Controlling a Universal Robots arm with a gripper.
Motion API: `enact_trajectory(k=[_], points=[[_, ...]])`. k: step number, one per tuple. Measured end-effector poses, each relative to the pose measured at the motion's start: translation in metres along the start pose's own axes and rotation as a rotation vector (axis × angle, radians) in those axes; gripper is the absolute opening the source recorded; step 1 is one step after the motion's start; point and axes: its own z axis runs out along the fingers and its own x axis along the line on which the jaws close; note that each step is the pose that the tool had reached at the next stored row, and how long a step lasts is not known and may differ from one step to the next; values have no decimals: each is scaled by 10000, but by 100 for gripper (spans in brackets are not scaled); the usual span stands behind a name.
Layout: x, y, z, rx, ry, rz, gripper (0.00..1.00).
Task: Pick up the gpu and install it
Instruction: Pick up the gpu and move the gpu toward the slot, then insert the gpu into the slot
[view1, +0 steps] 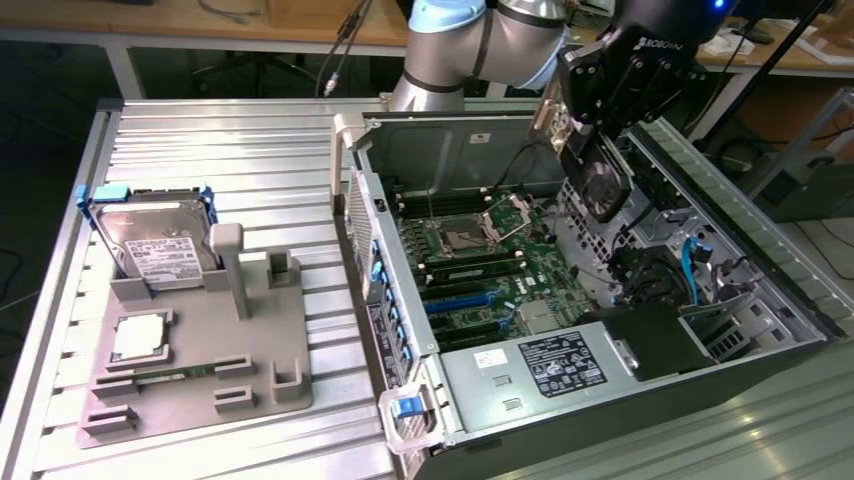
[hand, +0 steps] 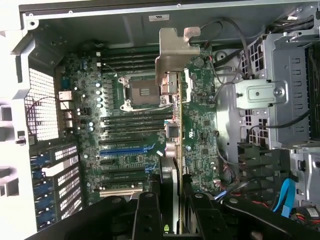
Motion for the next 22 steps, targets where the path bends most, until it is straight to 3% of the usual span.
enact_trajectory(k=[7, 22], points=[[-88, 7, 2, 1, 0, -1, 27], [-88, 7, 2, -1, 3, -76, 27]])
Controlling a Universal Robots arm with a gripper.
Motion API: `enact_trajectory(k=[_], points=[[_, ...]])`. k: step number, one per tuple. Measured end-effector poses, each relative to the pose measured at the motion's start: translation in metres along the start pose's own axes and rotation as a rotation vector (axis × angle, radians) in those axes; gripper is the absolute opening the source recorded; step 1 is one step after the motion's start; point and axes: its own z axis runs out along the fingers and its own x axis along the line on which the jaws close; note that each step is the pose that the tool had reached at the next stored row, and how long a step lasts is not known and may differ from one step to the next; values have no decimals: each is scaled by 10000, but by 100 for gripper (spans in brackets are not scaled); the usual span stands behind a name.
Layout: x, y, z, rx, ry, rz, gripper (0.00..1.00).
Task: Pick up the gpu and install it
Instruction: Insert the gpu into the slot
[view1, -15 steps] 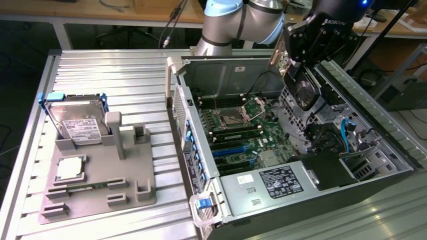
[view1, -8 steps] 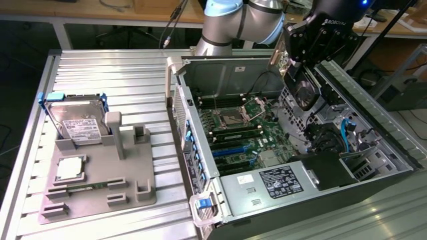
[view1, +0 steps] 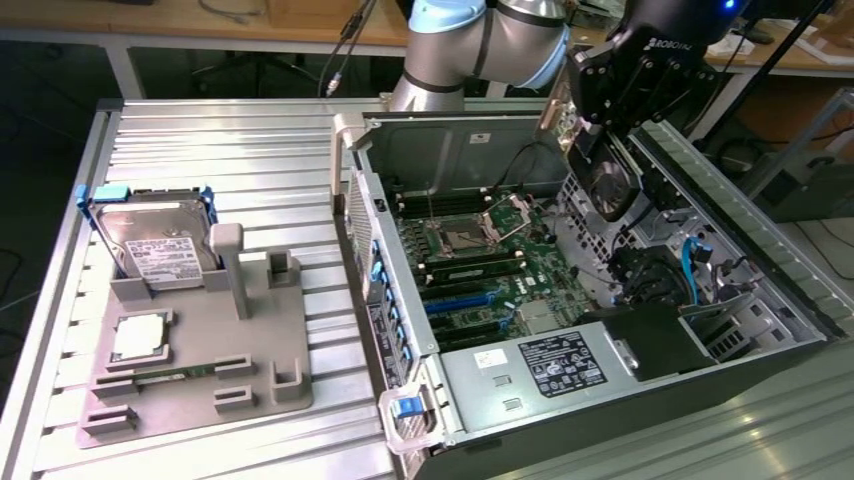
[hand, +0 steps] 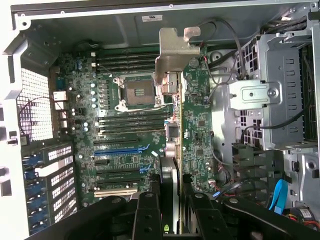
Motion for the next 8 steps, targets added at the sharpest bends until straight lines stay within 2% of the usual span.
enact_trajectory(k=[8], points=[[0, 0, 0, -4, 9, -201, 27]])
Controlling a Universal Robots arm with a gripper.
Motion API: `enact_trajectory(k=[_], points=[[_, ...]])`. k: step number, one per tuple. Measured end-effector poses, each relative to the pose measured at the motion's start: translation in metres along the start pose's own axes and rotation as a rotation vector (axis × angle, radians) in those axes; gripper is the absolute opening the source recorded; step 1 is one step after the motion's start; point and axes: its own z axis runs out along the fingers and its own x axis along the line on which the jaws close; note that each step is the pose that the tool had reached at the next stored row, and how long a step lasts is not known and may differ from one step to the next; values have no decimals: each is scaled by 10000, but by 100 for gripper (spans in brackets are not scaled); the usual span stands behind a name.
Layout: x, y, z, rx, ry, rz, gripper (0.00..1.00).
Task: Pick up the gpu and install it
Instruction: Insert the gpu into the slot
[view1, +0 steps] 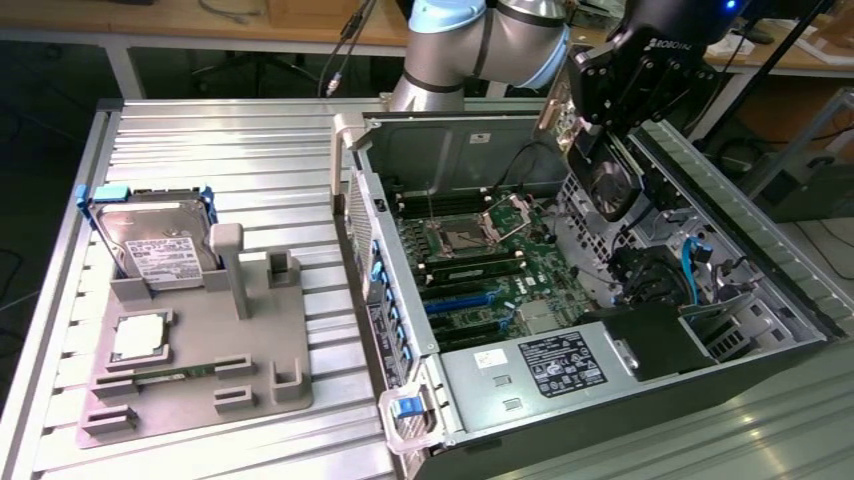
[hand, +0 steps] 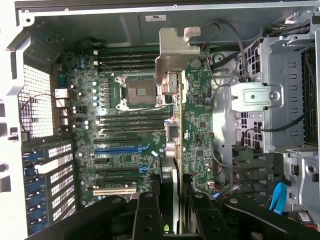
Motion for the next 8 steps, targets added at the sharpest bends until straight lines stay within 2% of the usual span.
enact_trajectory(k=[8], points=[[0, 0, 0, 0, 0, 0, 27]])
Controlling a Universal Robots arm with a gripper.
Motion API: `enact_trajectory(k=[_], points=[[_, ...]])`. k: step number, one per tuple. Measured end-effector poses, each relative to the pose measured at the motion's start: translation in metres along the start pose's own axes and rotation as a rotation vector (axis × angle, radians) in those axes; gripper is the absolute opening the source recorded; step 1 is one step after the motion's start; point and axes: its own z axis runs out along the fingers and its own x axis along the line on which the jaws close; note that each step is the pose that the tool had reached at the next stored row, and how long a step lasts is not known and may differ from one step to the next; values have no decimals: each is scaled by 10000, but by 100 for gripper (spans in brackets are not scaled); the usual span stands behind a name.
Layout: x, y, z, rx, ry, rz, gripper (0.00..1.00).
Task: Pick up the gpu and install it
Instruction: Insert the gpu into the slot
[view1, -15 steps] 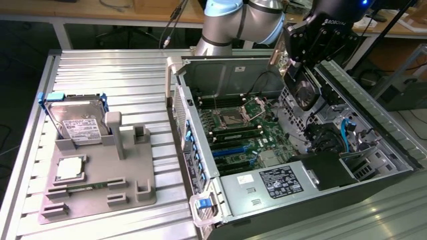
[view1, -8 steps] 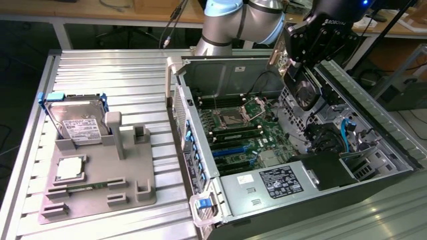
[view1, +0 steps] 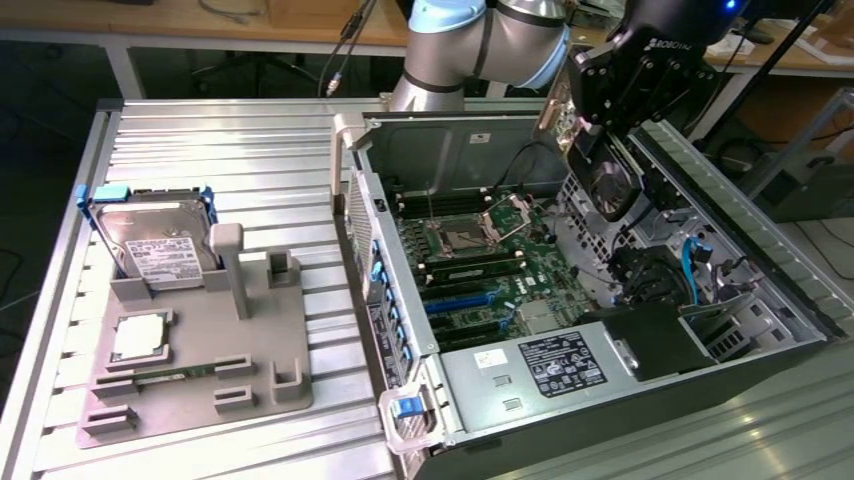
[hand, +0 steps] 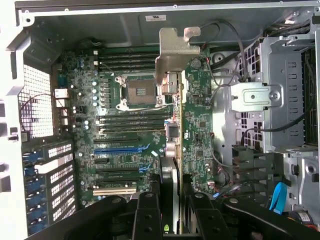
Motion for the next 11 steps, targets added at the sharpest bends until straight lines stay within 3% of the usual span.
enact_trajectory(k=[11], points=[[0, 0, 0, -5, 10, -229, 27]])
